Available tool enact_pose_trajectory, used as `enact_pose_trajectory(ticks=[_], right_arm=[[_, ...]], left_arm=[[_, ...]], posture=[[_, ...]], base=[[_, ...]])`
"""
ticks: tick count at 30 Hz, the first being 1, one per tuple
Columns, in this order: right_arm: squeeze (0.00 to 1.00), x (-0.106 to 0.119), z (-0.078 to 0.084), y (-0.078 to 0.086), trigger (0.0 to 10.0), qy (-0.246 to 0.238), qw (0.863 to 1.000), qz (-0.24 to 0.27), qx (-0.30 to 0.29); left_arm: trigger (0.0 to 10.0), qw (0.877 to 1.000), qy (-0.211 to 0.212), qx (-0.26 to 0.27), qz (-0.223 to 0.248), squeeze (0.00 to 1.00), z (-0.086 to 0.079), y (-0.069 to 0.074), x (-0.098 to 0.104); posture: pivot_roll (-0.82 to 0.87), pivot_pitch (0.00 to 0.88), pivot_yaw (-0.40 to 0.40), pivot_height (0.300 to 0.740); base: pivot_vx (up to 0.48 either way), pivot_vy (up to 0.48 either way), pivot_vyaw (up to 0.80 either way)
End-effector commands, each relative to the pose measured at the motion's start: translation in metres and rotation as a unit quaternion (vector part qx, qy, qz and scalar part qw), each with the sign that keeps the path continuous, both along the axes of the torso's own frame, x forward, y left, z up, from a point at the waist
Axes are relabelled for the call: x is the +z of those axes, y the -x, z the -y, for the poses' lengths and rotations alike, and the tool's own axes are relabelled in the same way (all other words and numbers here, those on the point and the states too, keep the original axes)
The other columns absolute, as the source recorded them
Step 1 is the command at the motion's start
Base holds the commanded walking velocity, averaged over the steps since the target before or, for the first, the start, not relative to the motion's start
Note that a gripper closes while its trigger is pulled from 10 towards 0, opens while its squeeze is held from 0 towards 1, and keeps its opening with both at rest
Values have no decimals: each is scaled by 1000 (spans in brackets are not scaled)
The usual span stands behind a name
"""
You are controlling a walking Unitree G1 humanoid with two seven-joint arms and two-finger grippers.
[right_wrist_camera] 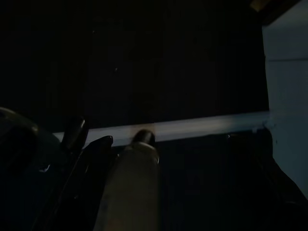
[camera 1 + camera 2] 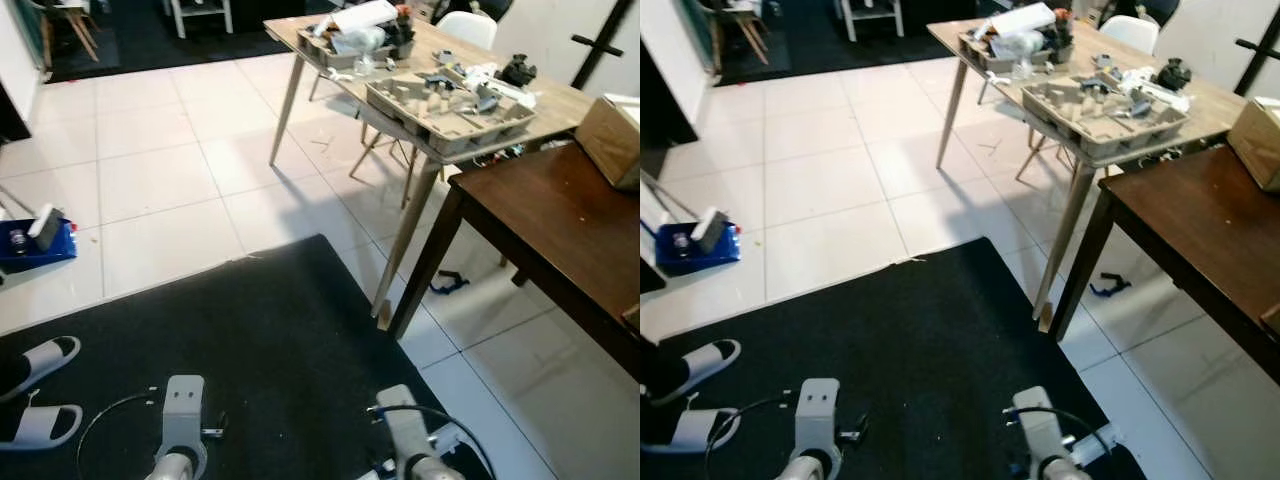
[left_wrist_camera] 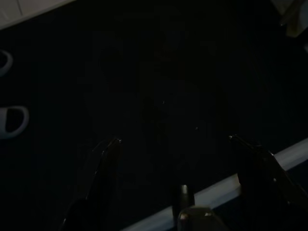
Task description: Picking trash to rubbish bin
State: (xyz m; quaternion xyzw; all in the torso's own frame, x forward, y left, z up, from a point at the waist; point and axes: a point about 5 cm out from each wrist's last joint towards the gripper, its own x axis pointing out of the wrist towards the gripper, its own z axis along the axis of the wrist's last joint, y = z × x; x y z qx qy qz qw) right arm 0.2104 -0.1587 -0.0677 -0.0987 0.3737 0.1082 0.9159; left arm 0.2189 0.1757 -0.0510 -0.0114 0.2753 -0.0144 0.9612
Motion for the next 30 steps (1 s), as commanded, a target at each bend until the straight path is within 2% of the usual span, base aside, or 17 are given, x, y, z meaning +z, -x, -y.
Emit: enact_pose_trajectory(ticks=[1, 30], right_arm=[[0, -2, 6, 4, 10000, 7, 1000, -6, -2], [0, -1, 2, 2, 10000, 8, 1000, -1, 21]], left_arm=[[10000, 1000, -2, -2, -15, 0, -1, 9, -6], [10000, 1000, 0, -3, -13, 0, 0, 11, -6]], posture=[[1, 101, 16, 740], [2, 90, 8, 740]], base=[[274, 0, 0], [275, 0, 0]])
